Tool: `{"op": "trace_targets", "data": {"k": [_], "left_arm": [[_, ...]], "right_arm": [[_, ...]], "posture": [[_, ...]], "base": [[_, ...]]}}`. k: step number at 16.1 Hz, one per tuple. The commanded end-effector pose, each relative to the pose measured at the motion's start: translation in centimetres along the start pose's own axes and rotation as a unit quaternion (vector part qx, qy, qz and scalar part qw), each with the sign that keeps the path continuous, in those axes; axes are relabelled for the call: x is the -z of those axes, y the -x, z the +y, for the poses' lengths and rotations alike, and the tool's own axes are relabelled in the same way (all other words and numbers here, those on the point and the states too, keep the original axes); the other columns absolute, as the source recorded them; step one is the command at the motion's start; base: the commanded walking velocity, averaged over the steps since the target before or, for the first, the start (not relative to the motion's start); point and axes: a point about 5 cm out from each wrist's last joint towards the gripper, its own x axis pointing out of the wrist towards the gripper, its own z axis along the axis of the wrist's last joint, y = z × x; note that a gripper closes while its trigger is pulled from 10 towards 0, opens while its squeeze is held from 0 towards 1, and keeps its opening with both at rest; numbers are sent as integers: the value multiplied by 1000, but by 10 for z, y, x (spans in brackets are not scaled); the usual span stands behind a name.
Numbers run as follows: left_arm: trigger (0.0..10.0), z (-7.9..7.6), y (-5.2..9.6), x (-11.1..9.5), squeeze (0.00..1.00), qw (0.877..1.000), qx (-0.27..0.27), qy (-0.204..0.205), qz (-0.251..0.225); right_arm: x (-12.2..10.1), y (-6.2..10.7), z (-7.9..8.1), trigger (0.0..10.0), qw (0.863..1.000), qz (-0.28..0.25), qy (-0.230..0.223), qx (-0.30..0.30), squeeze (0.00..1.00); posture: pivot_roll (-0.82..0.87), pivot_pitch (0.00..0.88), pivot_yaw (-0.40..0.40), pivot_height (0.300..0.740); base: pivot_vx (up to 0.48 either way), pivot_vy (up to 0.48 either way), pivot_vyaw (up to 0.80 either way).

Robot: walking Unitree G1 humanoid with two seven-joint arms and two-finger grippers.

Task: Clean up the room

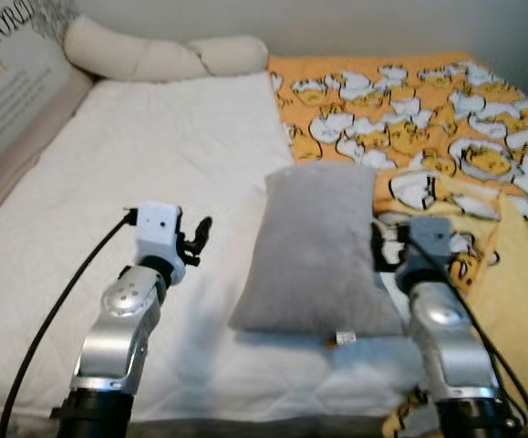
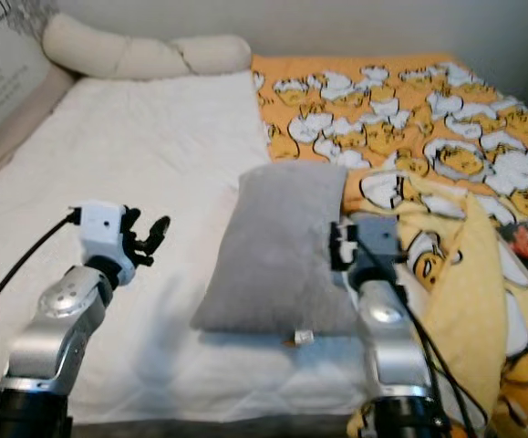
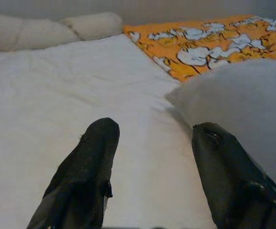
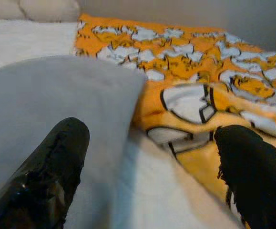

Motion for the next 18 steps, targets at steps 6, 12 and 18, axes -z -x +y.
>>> {"op": "trace_targets", "data": {"k": [6, 12, 18], "left_arm": [[10000, 20, 4, -8, 0, 999, -8, -31, -19], [10000, 15, -71, 1, 0, 996, 48, -33, 64], [10000, -51, -79, 47, 0, 979, 89, -81, 163]], "right_arm": [[-5, -3, -6, 10000, 999, -9, -42, -2, 0], [-12, -48, -45, 10000, 998, 39, -18, 46, 0], [11, -57, -63, 10000, 989, 118, 52, 77, 0]], "posture": [[-45, 0, 6, 740], [-80, 0, 4, 740], [-150, 0, 32, 740]], "base": [[0, 0, 0], [0, 0, 0], [0, 0, 0]]}}
